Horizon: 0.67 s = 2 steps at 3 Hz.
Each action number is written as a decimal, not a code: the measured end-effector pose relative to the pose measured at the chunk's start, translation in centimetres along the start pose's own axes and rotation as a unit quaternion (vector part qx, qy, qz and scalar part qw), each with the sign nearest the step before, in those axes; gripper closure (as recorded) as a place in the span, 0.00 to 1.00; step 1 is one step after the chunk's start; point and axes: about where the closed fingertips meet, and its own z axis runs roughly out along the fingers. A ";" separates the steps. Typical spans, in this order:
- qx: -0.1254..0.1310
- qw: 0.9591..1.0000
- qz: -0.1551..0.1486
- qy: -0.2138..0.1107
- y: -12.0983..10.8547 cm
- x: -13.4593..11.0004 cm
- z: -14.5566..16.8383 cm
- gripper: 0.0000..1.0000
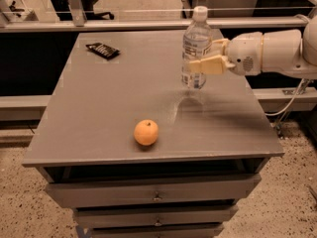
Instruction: Move blue plastic bottle near orange
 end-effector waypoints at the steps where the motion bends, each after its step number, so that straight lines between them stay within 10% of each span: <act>1: -0.045 0.999 -0.002 0.000 4.6 1.1 1.1 1.00; 2: -0.074 0.997 -0.002 -0.002 7.5 2.5 1.9 1.00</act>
Offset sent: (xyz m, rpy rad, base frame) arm -0.0923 0.0528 -0.0509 0.0275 0.0563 0.1983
